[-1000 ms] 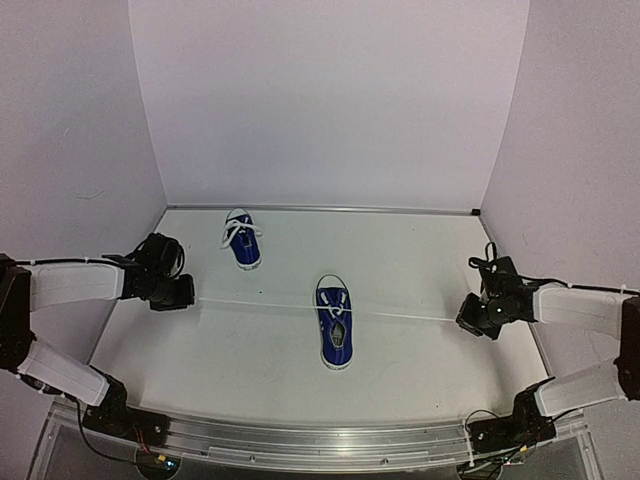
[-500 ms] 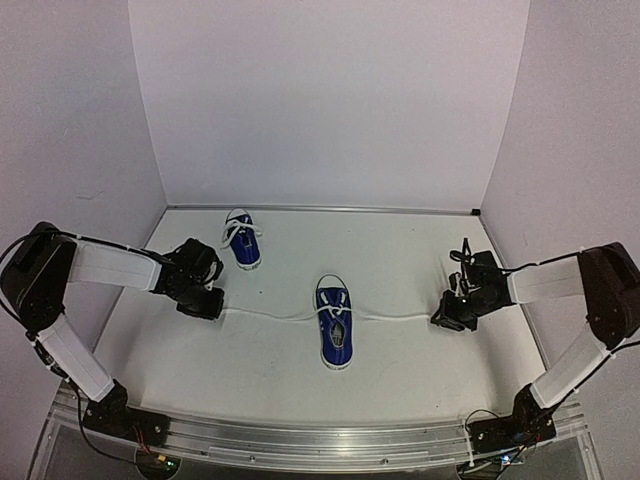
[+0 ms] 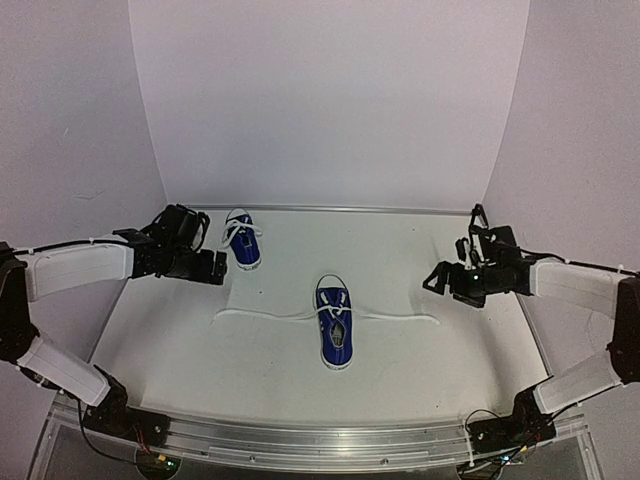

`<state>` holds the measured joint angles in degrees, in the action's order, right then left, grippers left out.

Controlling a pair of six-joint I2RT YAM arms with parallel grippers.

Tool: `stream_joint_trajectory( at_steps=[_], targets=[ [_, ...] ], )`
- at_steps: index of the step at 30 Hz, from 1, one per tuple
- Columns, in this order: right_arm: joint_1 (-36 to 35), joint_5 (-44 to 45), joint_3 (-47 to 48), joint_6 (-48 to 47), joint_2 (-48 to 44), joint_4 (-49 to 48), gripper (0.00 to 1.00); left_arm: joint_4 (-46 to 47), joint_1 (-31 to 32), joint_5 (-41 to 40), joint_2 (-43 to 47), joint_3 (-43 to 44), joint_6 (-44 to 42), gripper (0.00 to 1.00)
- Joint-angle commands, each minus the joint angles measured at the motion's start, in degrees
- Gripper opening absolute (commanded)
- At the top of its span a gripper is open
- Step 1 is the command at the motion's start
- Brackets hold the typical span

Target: Tie the shoes

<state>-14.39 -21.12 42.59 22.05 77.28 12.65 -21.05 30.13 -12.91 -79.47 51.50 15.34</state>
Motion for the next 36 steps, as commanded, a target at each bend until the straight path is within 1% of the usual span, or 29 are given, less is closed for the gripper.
stream_joint_trajectory(
  at_steps=[1,3,5,6,8,9,11,12,14,16,18,20,22,26,28,30,33,36],
  targets=[
    [0.2,1.68,5.13,-4.0,-6.95,-1.86,0.98,1.61,-0.39,-14.45,1.98,5.86,3.63,0.99],
    [0.16,1.43,6.8,-3.68,-7.59,-3.87,0.98,7.21,-0.42,-12.09,2.08,4.59,-0.9,1.0],
    [0.15,0.28,8.9,-3.44,-6.39,-4.86,0.98,9.45,-0.42,-5.7,1.0,5.42,-5.05,1.0],
    [0.16,-1.31,10.44,-3.33,-5.54,-5.2,0.98,9.11,-0.42,-2.13,0.21,6.43,-6.26,1.0],
    [0.16,-5.8,12.81,-2.76,-3.92,-6.35,0.98,9.85,-0.49,7.87,-1.7,7.04,-9.15,1.0],
    [0.22,-7.78,13.24,-2.11,-2.99,-8.46,0.98,11.75,-0.22,13.43,-2.76,6.25,-11.82,1.0],
    [0.17,-11.37,13.4,0.07,-1.45,-11.57,0.98,14.74,0.32,24.45,-5.67,6.04,-13.9,1.0],
    [0.16,-13.09,13.83,0.8,-0.34,-13.42,0.98,15.15,1.01,27.34,-7.77,6.5,-16.21,1.0],
    [0.16,-17.19,14.59,1.71,1.06,-15.93,0.98,13.86,3.44,29.81,-12.42,8.54,-21.68,1.0],
    [0.15,-19.81,13.17,2.96,0.44,-20.3,0.98,13.16,6.25,31.45,-16.3,10.27,-27.17,1.0],
    [0.16,-19.0,11.84,3.32,-1.18,-21.6,0.98,15.85,8.37,33.18,-19.5,10.19,-31.99,1.0],
    [0.15,-18.67,11.42,2.91,-2.11,-21.59,0.98,20.39,9.05,35.28,-21.99,9.18,-35.09,1.0],
    [0.16,-17.85,10.74,2.97,-2.86,-21.26,0.98,22.53,9.21,37.31,-24.81,9.7,-38.44,0.98],
    [0.15,-17.17,8.93,2.83,-4.01,-20.91,0.98,17.97,10.31,40.08,-30.23,14.63,-45.65,0.89],
    [0.15,-17.73,8.41,2.82,-4.08,-20.91,0.98,18.23,10.39,41.86,-32.01,15.42,-48.17,0.84],
    [0.15,-18.72,8.18,2.79,-4.04,-20.91,0.98,18.99,10.39,43.33,-33.1,15.93,-49.85,0.75],
    [0.15,-20.02,7.95,2.86,-3.55,-20.86,0.98,18.87,10.39,43.84,-34.95,17.65,-51.34,0.59],
    [0.15,-21.41,7.99,3.01,-2.78,-20.82,0.98,17.72,10.47,43.7,-37.28,19.46,-52.36,0.5]
  ],
)
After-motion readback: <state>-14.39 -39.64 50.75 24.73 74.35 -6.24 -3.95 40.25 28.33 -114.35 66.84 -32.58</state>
